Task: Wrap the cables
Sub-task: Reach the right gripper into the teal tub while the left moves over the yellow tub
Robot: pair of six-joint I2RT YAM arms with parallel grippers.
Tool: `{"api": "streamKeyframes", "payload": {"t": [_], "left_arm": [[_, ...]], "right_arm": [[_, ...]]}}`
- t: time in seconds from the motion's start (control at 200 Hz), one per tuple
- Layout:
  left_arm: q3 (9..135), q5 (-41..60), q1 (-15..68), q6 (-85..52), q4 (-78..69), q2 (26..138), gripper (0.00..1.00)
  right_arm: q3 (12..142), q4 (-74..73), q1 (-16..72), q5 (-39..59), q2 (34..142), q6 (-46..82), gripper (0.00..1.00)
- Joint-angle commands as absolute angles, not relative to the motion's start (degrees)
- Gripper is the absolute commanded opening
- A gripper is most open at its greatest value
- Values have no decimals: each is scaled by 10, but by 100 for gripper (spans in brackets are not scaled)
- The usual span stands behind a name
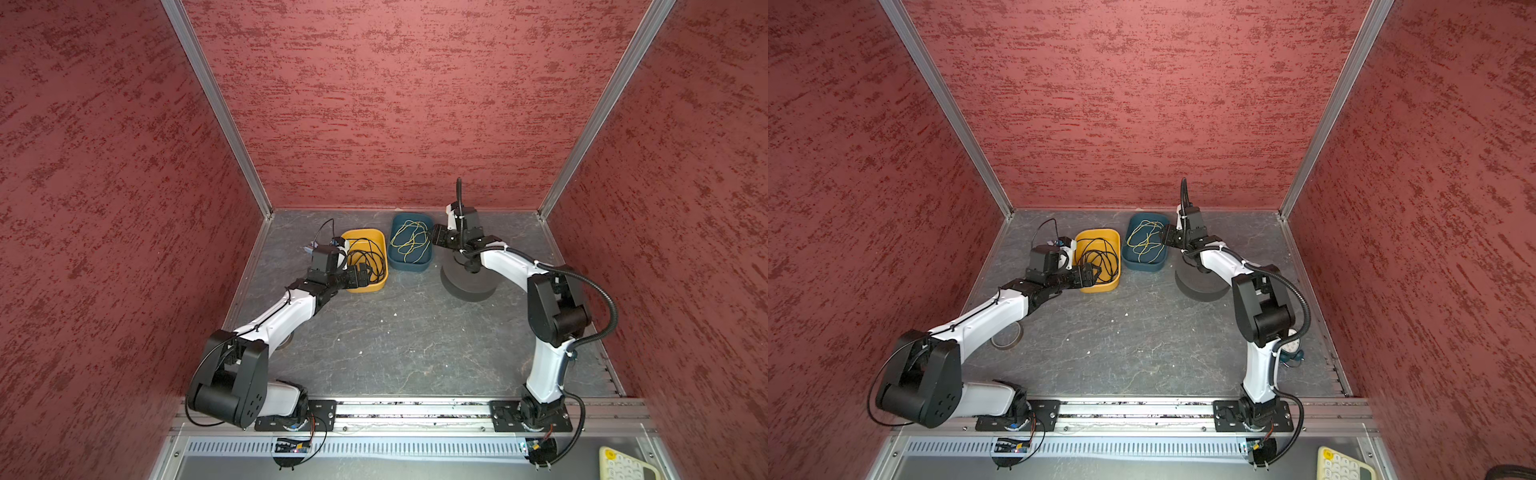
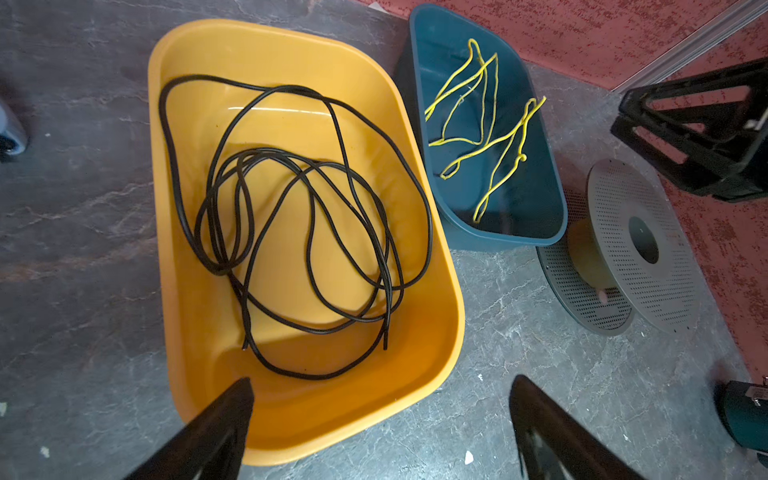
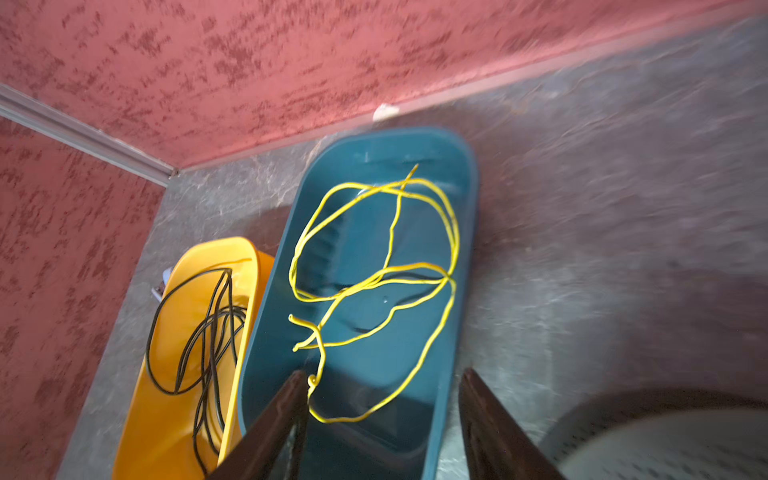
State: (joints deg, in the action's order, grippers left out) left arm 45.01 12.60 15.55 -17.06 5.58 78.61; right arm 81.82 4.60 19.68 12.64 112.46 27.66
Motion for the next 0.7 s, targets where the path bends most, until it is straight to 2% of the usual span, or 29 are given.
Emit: {"api": "streamKeyframes", "payload": {"t": [0.0,0.276,0.596,0.691], "left_arm": [[437,141,159,-191,38,760,95],[413,150,160,-207,34,731,91],[410,154,160,-209,38,716,91],[407,153,160,-210,34,715,91]], "right_arm": [[838,20,220,172,1132,294,59],[859,10,258,174,1178,300,55],[876,53,266,101,1197,318,44],[872,49,266,95,1196,319,44]]}}
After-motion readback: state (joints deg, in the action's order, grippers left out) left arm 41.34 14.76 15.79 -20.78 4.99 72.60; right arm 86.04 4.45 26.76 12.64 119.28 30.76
